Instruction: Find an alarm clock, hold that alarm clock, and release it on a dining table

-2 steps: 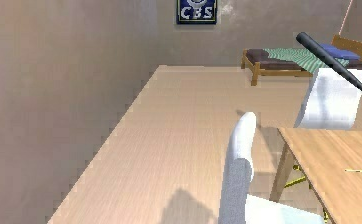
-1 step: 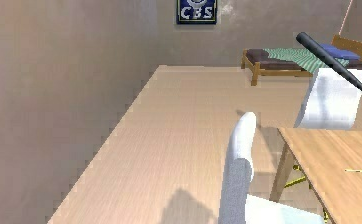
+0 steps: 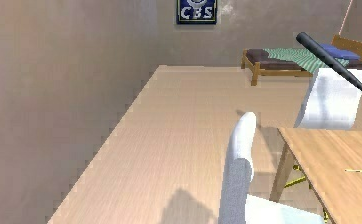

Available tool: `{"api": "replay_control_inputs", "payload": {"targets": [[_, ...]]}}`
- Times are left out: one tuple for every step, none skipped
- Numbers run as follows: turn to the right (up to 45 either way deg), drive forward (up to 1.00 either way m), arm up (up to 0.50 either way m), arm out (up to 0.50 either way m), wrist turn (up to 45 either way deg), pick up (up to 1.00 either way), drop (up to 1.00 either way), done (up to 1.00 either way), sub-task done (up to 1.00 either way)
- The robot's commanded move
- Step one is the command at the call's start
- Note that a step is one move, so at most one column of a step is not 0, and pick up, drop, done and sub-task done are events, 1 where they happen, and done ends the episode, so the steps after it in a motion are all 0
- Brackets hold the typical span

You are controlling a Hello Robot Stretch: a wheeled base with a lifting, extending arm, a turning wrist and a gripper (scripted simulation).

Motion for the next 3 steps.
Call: {"api": "replay_control_inputs", "payload": {"targets": [[0.0, 0.0, -0.02, 0.0, 0.0, 0.0, 0.0, 0.0, 0.0], [0.0, 0.0, -0.32, 0.0, 0.0, 0.0, 0.0, 0.0, 0.0], [0.0, 0.0, 0.0, 0.0, 0.0, 0.0, 1.0, 0.0, 0.0]]}}
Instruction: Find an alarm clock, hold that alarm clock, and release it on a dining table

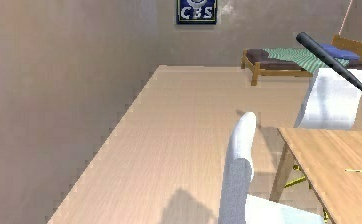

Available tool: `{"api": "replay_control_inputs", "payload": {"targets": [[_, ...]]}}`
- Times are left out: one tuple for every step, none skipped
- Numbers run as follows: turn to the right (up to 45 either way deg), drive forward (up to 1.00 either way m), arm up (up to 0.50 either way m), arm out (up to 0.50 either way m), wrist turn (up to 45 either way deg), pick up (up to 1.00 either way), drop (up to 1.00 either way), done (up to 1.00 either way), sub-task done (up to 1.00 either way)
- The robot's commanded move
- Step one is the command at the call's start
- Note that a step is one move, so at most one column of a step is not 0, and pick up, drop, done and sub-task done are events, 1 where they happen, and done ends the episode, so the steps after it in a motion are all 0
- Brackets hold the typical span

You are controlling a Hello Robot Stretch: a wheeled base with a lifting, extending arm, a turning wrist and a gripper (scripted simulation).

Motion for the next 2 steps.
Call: {"api": "replay_control_inputs", "payload": {"targets": [[0.0, 0.0, 0.02, 0.0, 0.0, 0.0, 0.0, 0.0, 0.0], [0.0, 0.0, 0.0, -0.08, 0.0, 0.0, 0.0, 0.0, 0.0]]}}
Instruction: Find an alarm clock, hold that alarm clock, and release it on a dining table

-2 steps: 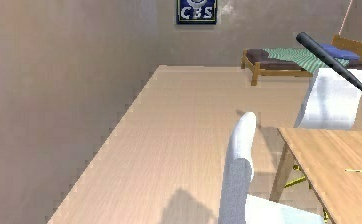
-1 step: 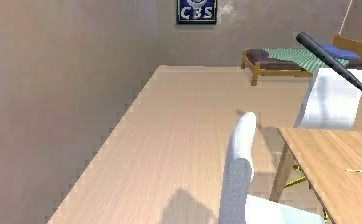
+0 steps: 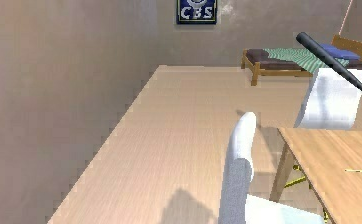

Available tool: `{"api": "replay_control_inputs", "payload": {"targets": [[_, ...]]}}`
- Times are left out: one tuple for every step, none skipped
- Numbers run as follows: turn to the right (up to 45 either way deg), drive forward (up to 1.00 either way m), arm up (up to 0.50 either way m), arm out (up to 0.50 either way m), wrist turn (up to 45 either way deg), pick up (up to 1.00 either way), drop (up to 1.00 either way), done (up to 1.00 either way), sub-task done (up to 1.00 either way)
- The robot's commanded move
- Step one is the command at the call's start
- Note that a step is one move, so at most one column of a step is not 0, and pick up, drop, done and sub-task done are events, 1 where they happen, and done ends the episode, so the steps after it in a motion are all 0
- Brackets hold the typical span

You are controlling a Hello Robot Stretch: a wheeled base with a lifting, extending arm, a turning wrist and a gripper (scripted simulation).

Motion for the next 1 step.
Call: {"api": "replay_control_inputs", "payload": {"targets": [[0.0, 0.0, 0.0, 0.0, 0.0, 0.0, 0.0, 1.0, 0.0]]}}
